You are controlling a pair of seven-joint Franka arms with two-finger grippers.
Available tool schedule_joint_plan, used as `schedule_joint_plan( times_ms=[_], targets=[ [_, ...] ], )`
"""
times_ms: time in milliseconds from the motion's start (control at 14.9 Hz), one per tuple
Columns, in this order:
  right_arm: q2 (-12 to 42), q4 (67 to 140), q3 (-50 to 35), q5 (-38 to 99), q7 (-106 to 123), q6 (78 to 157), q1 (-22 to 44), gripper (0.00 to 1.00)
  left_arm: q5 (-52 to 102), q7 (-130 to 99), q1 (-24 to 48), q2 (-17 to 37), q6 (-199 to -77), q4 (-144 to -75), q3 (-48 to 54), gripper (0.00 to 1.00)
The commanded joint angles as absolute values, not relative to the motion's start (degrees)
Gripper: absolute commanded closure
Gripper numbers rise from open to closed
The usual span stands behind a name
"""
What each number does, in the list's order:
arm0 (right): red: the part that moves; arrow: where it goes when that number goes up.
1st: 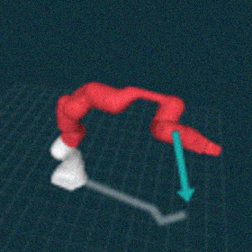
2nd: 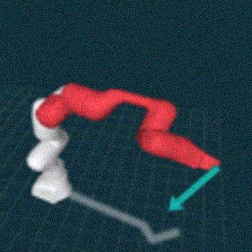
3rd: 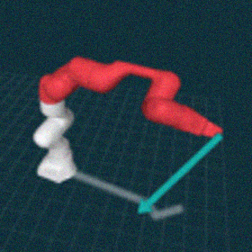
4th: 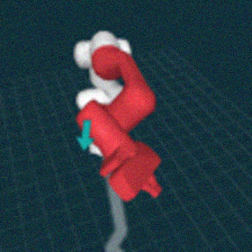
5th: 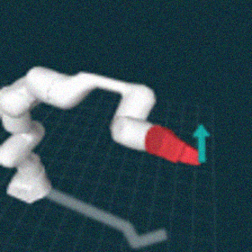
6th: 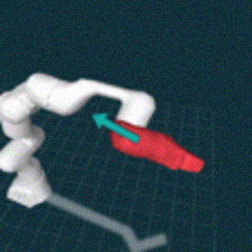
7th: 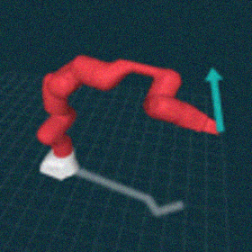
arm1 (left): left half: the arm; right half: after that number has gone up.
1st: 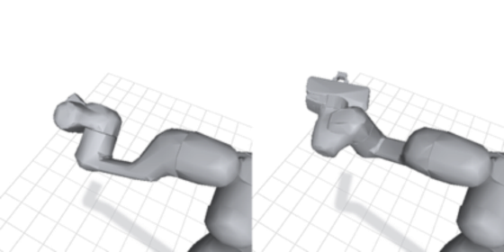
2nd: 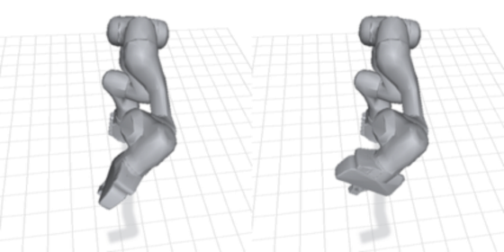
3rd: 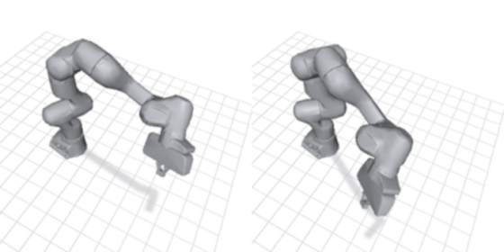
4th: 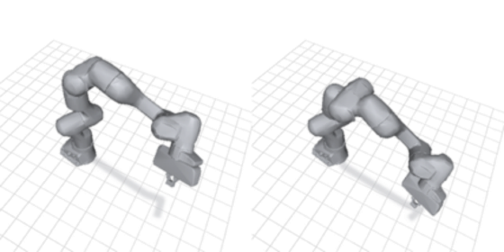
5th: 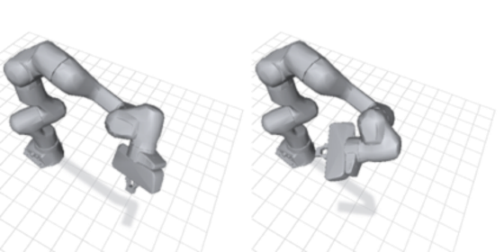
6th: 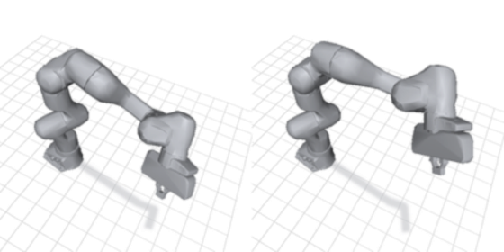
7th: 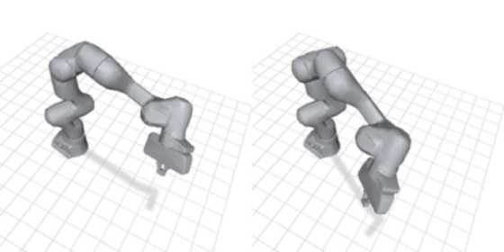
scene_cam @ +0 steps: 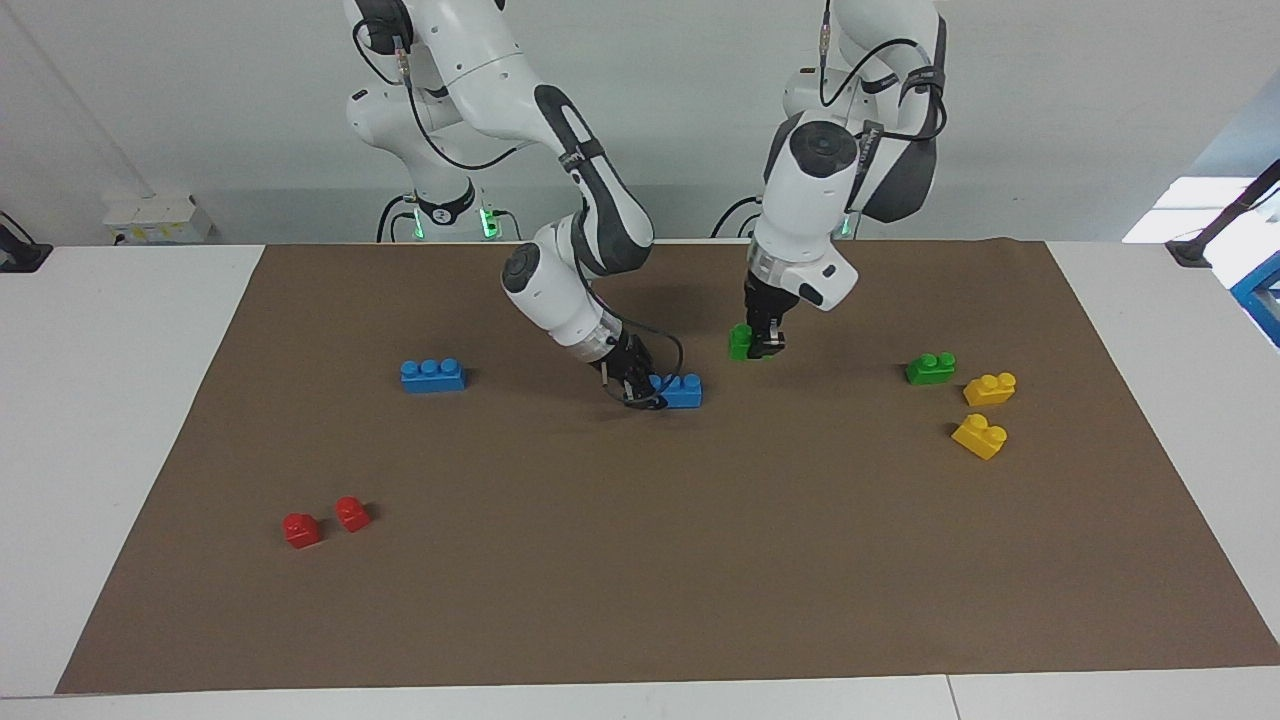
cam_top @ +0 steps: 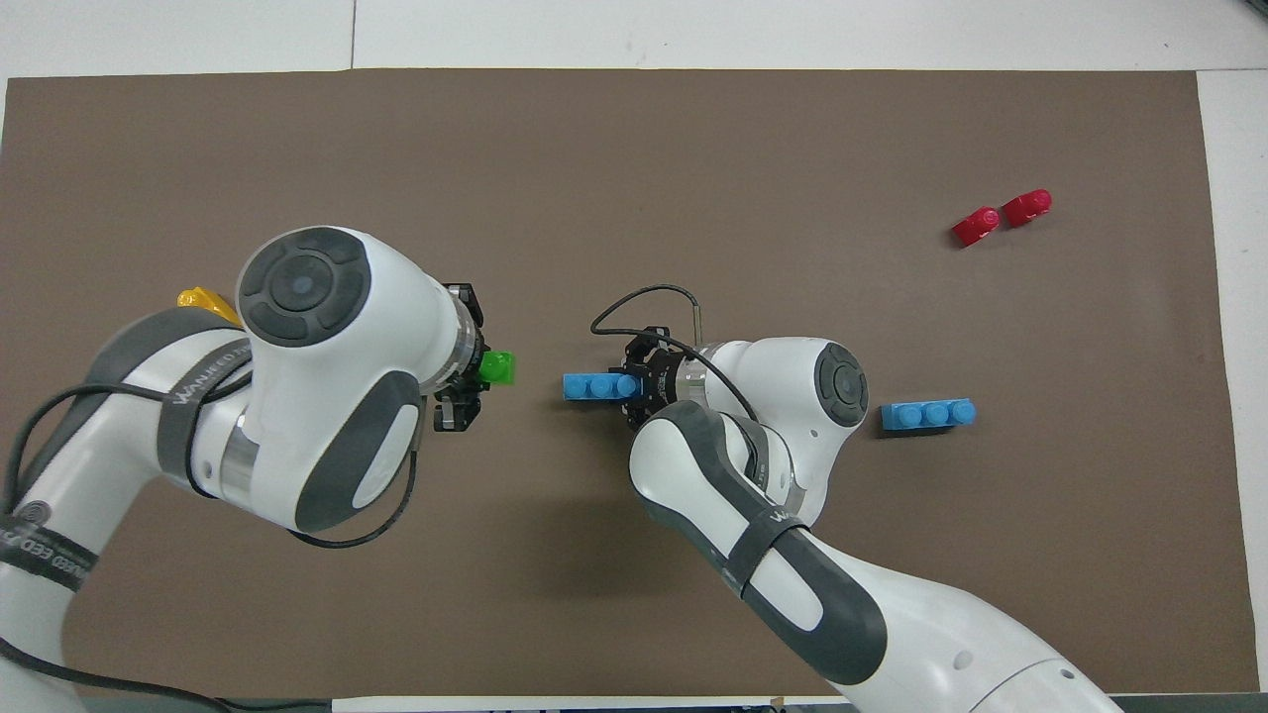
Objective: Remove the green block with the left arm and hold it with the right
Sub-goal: 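Set the green brick near the green bricks while the right gripper carries blue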
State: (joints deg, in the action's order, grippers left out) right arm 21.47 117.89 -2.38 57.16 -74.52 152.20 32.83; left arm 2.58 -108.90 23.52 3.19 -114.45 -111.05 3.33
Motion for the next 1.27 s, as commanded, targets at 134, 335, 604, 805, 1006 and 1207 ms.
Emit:
schedule_joint_plan(
  times_ms=[134, 335, 604, 805, 1006, 1207],
  targets=[
    [21.4, 119.3, -2.3, 58.4, -71.5, 153.1, 32.7, 1.00, 2.7, -83.5, 12.8, 2.6, -114.3, -112.9, 3.7, 1.00],
    [20.6, 118.5, -1.8, 57.6, -69.3, 151.3, 31.5, 1.00, 2.8, -67.1, 5.9, 1.9, -115.5, -115.6, 3.7, 1.00],
    [18.5, 112.5, -1.8, 47.4, -68.8, 135.6, 20.2, 1.00, 2.8, -57.6, 1.7, 1.4, -127.2, -123.9, 3.7, 1.00],
    [19.2, 106.8, -1.9, 43.6, -67.0, 125.4, 11.3, 1.00, 2.8, -52.8, 0.3, 4.3, -130.4, -124.5, 3.6, 1.00],
    [19.5, 105.9, -1.9, 44.1, -58.8, 119.7, 1.6, 1.00, 2.8, -49.5, -0.3, 5.4, -132.1, -125.0, 3.6, 1.00],
    [19.7, 105.8, -1.8, 41.5, -55.6, 117.3, -2.2, 1.00, 2.8, -48.7, -0.6, 7.2, -134.4, -125.0, 3.6, 1.00]
  ],
)
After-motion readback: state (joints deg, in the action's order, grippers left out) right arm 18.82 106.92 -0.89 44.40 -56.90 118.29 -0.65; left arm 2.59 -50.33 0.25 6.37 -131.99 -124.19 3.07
